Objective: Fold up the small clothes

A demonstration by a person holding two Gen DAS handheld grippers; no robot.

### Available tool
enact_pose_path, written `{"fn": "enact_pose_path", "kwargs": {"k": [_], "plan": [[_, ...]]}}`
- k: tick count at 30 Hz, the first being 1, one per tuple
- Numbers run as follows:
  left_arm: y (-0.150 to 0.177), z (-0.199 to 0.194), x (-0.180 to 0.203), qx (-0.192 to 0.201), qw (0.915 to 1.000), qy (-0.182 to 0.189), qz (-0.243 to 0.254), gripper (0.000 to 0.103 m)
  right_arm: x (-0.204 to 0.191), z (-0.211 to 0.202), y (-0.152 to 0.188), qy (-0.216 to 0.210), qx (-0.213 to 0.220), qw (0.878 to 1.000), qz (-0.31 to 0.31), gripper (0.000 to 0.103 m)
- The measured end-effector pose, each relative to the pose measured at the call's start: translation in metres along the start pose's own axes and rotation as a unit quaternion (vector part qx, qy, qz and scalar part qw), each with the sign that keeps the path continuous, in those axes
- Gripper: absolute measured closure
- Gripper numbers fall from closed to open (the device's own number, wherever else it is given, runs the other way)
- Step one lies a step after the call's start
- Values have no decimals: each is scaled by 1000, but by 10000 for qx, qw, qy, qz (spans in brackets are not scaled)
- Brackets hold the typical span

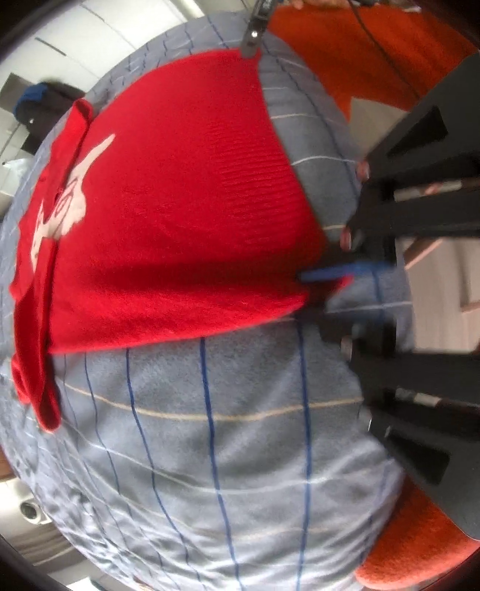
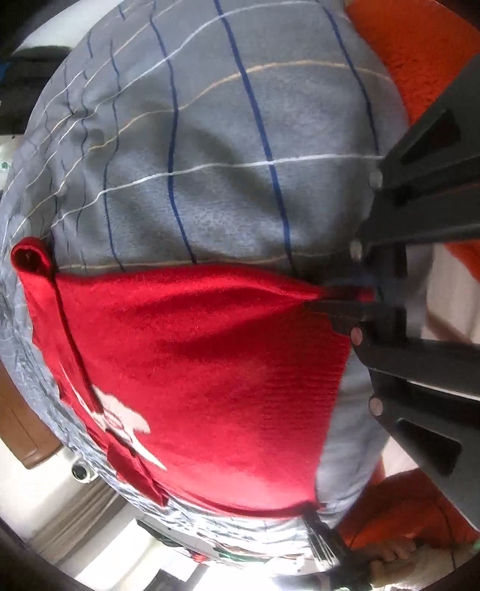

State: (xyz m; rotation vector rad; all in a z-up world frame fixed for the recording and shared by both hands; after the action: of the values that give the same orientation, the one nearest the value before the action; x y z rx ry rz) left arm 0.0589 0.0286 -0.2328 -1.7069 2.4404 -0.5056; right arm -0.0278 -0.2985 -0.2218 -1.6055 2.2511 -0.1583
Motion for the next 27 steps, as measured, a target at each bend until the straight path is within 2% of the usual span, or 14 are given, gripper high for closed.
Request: {"fn": "enact_pose_path", "kwargs": {"k": [1,2,4,7,9,10,13,15,18,19,21,23,24,27], "plan": [[2,-6,-3,-37,10000,-13,-55,44,0,-3,-1,45,-74,10000,-36,60],[6,-16,-9,-14,9999,-62,-125,41,3,-12,-2,154,-104,9998,-92,50],[3,-37,-25,228,9991,-278,-222,40,12,-36,-10,554,-11,9979,-332,49],[-16,-60,-48,690,9947,-597,-479,34,9,-74,-56,1275,493,9844,-1108,47],[-35,-69,-58,1059,9895,-673,-714,31,-8,-85,-94,1467,844,9723,-1609,41],[-42,-71,-62,1176,9875,-696,-784,31,-28,-84,-118,1405,1052,9650,-1948,39],[-51,-69,-69,1451,9805,-980,-896,31,-89,-49,-169,848,1172,9504,-2753,24],[-47,-59,-73,1404,9793,-1086,-974,31,-129,-3,-197,435,1070,9416,-3163,24],[-30,-42,-77,1219,9809,-1035,-1112,31,-154,60,-226,594,929,9311,-3478,25],[-20,-37,-78,1160,9807,-1105,-1124,31,-155,79,-235,657,905,9318,-3453,26],[-9,-32,-83,1027,9805,-1267,-1094,31,-147,98,-247,575,852,9432,-3159,36],[-5,-28,-84,962,9809,-1312,-1065,31,-123,90,-263,395,969,9637,-2455,88],[-6,-29,-84,988,9811,-1275,-1073,31,-105,75,-270,391,1142,9691,-2151,97],[-13,-29,-82,1091,9812,-1162,-1090,31,-45,21,-284,691,1658,9702,-1623,97]]}}
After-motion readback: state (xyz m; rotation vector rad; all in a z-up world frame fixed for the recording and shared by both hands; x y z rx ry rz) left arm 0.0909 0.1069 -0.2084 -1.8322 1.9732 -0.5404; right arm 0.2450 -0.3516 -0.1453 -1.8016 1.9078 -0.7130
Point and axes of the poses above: each gripper's, at about its wrist camera, not at the fingertips, and z roughly the way its jaws point, x to its right, y to its underside, the point moved 10 cm from there along z, roughly the way its jaws point, and after that the axes turned 2 degrees about z, right-handed, at the moved point
